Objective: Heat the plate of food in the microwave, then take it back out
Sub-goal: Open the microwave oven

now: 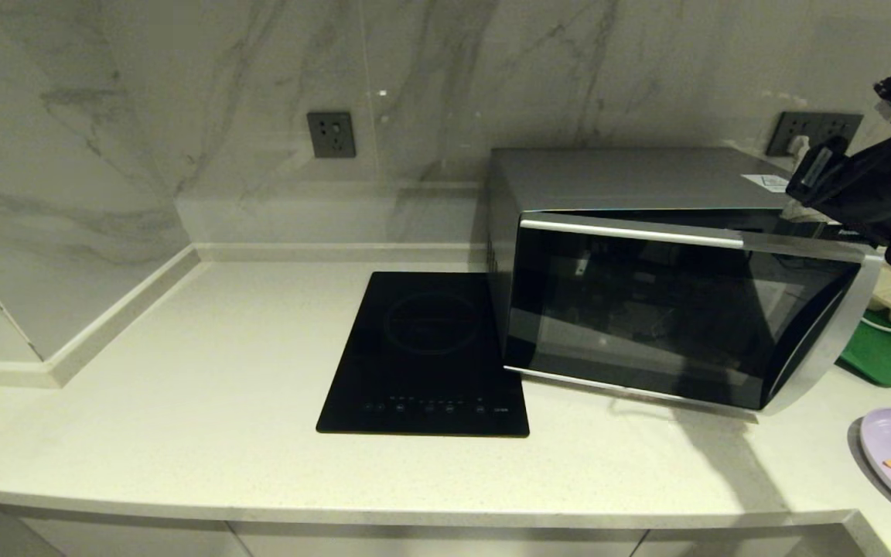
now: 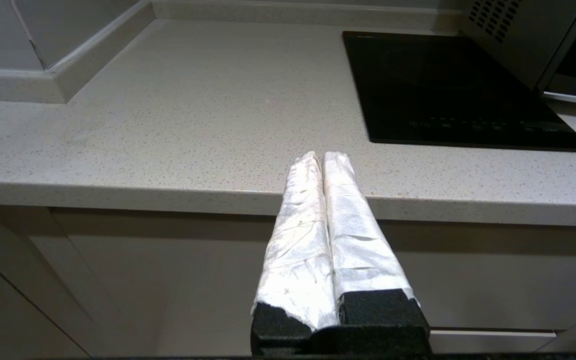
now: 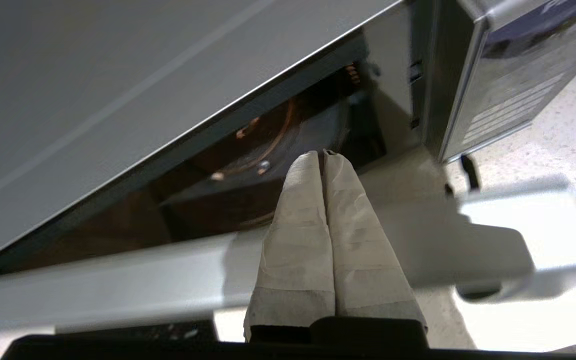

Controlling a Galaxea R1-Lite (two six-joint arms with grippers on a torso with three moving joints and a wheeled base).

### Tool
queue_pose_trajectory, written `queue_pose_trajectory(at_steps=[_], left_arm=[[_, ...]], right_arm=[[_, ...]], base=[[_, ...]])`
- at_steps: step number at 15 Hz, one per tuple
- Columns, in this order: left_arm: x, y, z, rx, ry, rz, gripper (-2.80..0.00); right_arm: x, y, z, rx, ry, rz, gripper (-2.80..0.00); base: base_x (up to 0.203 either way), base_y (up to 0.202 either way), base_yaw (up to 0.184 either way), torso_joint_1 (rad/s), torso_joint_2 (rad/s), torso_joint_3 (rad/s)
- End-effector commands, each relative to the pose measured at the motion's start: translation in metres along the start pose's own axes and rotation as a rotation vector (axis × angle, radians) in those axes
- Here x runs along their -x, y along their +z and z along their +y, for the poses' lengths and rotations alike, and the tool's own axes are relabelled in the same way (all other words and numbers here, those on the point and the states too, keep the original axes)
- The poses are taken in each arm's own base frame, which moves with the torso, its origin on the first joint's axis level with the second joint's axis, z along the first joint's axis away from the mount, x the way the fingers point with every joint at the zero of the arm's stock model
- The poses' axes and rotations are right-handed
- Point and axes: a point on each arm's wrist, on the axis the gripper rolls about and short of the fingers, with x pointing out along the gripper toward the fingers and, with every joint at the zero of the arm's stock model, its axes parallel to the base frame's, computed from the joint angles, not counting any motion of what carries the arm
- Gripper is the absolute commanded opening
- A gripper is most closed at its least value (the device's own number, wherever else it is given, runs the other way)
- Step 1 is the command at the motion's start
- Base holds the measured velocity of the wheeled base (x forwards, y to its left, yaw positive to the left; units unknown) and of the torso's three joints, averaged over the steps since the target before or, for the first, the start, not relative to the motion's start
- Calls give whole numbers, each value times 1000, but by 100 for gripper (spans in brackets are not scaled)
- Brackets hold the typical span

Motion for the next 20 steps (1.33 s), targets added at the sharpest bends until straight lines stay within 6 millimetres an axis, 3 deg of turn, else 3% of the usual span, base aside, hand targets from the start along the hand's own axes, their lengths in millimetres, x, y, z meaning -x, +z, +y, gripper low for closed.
queue_pose_trajectory(at_steps=[1,4,7,13,20], left_arm=[[0,0,0,1,0,0,-280],[0,0,0,1,0,0,-280],[0,0,0,1,0,0,-280],[0,0,0,1,0,0,-280],[0,0,0,1,0,0,-280]], right_arm=[[-19,0,-4,-7,-28,20,-280],[-24,-1,-8,-11,-37,47,-280],[-16,-2,-13,-15,-24,95,-280],[26,-9,-20,-2,-5,158,-280],[73,-53,-39,97,48,279,-280]], base=[[0,0,0,0,0,0],[0,0,0,0,0,0],[0,0,0,0,0,0],[0,0,0,0,0,0],[0,0,0,0,0,0]])
